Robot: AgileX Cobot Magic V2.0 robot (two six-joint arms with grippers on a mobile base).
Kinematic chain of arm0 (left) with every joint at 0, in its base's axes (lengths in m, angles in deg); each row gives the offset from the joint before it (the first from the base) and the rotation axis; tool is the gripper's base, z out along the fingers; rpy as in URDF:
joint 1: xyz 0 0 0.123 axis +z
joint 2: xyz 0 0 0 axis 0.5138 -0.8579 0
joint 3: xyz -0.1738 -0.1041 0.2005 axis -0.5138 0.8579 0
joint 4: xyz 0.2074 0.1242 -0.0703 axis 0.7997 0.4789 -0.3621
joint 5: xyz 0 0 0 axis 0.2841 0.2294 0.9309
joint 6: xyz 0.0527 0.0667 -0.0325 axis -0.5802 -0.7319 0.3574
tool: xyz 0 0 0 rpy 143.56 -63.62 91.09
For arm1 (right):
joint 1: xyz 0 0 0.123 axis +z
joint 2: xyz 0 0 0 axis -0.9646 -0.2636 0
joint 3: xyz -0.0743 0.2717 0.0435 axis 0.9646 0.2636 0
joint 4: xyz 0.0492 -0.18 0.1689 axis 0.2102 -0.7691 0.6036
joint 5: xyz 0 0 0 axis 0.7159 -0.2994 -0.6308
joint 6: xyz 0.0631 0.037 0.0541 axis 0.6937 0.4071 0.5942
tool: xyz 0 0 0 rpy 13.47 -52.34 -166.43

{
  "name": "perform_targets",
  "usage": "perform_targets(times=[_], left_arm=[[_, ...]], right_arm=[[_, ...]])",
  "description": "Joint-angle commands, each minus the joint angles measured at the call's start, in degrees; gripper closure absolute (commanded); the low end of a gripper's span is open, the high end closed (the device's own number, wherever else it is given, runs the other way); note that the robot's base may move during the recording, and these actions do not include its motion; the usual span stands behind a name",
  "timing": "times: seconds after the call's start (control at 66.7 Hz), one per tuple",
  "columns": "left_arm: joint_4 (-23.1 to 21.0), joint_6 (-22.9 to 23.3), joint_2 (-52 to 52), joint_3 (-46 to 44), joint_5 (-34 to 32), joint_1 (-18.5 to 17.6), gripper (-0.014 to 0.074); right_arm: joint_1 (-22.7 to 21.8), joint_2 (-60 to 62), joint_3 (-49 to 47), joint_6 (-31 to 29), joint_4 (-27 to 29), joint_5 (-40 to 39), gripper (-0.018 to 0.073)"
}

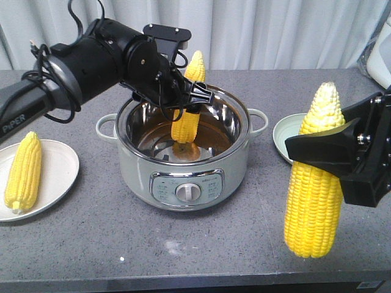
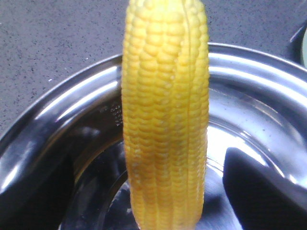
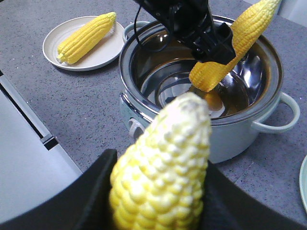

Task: Distribute corn equally
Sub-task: 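Lift the last cob out of the pot with the left gripper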

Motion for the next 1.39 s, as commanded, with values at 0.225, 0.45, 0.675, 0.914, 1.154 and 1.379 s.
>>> perform_targets(times=[0.225, 0.45, 0.675, 0.914, 1.154, 1.379], left_arm=[[-2.68, 0.59, -0.68, -2.01, -7.13, -0.01, 0.0003], [-2.53, 0.59, -1.35, -2.01, -7.08, -0.01, 0.0045], [-2.53, 0.59, -1.3, -2.01, -5.95, -0.01, 0.0218], [-2.59, 0.59, -0.33, -2.1, -3.5, -0.01, 0.0279], [-2.5, 0.48, 3.89, -3.0, -1.22, -0.01, 0.0279], [-2.51, -4.01, 9.42, -3.65, 2.69, -0.01, 0.0279]], right_arm=[[-0.09, 0.63, -1.45, -0.52, 2.35, -2.63, 0.0402], [-0.09, 0.63, -1.45, -0.52, 2.35, -2.63, 0.0402], [-0.09, 0.63, -1.45, -0.52, 2.35, -2.63, 0.0402], [-0.09, 0.63, -1.45, -0.52, 2.35, -2.63, 0.0402], [-0.09, 0.63, -1.45, -0.52, 2.35, -2.63, 0.0402], [-0.09, 0.63, -1.45, -0.52, 2.35, -2.63, 0.0402]])
